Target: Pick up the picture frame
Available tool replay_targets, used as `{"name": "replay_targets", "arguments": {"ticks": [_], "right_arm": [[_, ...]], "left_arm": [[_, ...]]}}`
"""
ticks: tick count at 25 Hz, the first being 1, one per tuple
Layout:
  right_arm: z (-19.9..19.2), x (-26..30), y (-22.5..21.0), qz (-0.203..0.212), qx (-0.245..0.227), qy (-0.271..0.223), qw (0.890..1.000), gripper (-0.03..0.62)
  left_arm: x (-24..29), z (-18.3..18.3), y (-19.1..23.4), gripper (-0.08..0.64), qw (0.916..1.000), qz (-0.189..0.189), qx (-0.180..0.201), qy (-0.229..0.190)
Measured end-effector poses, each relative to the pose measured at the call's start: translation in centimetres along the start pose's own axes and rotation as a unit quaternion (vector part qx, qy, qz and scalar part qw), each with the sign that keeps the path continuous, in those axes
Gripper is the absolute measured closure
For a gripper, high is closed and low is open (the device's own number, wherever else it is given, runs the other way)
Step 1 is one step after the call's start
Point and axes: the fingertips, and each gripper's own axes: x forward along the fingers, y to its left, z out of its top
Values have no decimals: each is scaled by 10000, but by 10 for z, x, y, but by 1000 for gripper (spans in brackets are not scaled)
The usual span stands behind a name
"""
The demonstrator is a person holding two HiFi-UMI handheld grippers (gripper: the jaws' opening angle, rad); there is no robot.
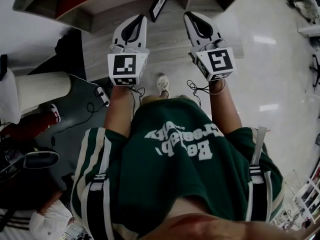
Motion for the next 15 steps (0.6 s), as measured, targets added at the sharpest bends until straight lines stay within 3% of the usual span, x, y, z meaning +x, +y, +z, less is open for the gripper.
{"name": "replay_targets", "arguments": {"ticks": [4, 8, 12, 15], "right_arm": [[3, 24, -1, -1, -105, -285, 9995, 558], [5, 36, -2, -199, -111, -77, 9997, 558], [11, 52, 0, -262, -207, -261, 9991, 558], [8, 58, 0, -425, -198, 0, 9989, 558]], "left_arm": [[15, -4, 17, 543, 9999, -129, -6, -39], [23, -5, 33, 543, 9997, -247, -5, -80], [30, -5, 47, 543, 9992, -371, -4, -157], [35, -8, 55, 543, 9988, -448, -29, -184]]}}
